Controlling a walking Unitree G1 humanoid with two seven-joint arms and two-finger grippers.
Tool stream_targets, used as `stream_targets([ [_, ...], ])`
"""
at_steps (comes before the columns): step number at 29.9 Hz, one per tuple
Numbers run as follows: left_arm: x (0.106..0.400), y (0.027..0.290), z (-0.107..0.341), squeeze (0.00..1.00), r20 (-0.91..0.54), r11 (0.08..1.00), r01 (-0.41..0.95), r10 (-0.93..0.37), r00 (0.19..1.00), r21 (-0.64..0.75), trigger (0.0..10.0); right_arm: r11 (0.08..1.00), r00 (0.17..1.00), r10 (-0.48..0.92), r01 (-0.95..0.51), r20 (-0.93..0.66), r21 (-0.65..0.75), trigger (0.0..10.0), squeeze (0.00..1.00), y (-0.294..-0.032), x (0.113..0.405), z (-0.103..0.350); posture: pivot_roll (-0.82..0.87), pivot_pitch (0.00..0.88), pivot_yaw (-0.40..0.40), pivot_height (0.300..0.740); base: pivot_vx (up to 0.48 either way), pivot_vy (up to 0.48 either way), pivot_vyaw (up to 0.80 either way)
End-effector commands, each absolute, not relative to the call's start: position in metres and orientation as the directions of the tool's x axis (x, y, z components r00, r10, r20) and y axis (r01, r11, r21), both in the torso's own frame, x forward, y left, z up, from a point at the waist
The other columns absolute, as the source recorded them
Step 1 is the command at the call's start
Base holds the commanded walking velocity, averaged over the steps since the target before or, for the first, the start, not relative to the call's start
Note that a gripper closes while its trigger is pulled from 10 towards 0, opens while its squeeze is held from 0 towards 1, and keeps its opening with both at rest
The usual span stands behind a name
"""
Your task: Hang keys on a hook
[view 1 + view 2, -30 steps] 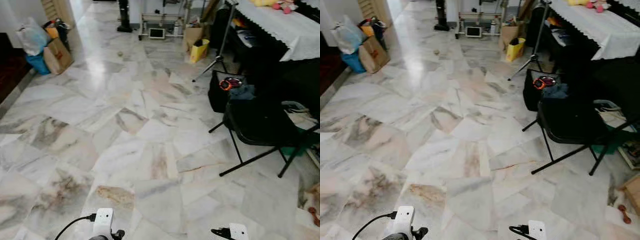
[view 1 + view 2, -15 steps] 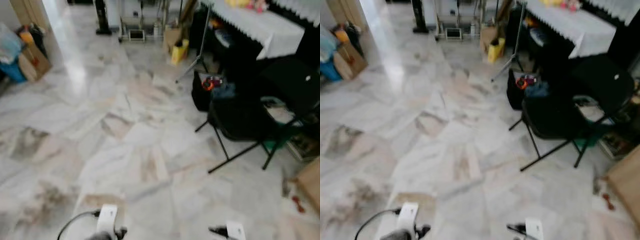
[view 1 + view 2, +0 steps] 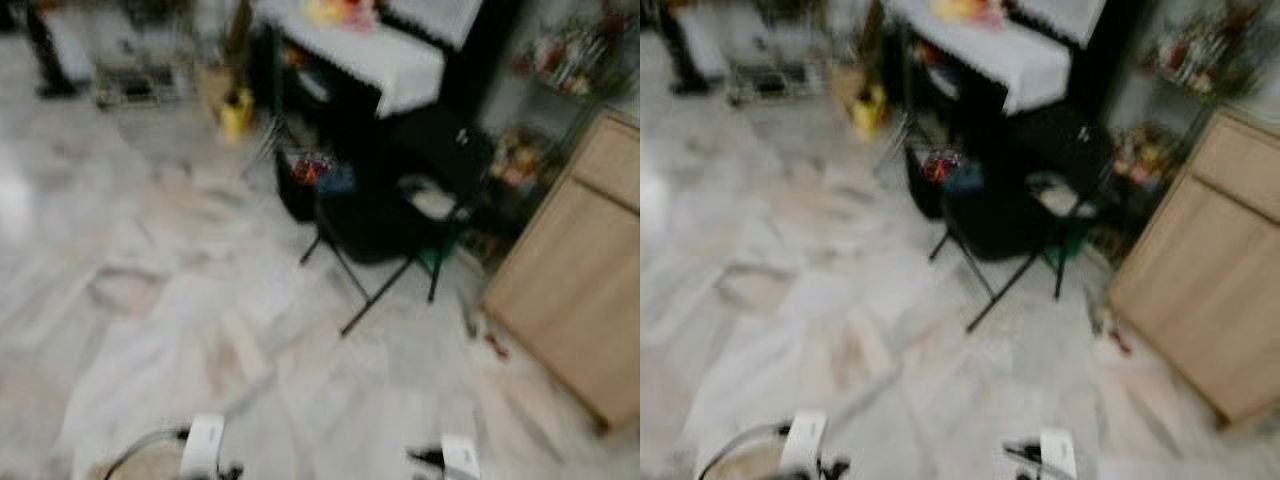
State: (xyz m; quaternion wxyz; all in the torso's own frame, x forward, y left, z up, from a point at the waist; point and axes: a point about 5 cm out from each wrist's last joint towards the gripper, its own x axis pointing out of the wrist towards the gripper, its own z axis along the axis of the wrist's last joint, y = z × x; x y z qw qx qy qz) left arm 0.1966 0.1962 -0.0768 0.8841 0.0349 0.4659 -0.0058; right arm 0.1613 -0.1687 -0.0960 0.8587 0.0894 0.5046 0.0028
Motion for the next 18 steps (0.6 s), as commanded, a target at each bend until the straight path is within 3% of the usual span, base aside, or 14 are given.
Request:
stream_targets([
  [1, 0.195, 0.189, -0.079, 0.00, -0.830, 0.997, 0.058, 0.002, 0.558, 0.041, 10.0, 0.985, 0.483, 0.079, 0.097, -0.872, 0.143, 10.0, 0.00, -0.175, 0.159, -0.096, 0.06, 0.000, -0.043, 0.740, 0.000, 0.000, -0.77],
  [18, 0.195, 0.189, -0.078, 0.00, -0.829, 0.997, 0.064, -0.005, 0.560, 0.037, 10.0, 0.986, 0.460, 0.071, 0.101, -0.885, 0.132, 10.0, 0.00, -0.176, 0.146, -0.101, 0.06, 0.000, -0.040, 0.740, 0.000, 0.000, -0.78],
])
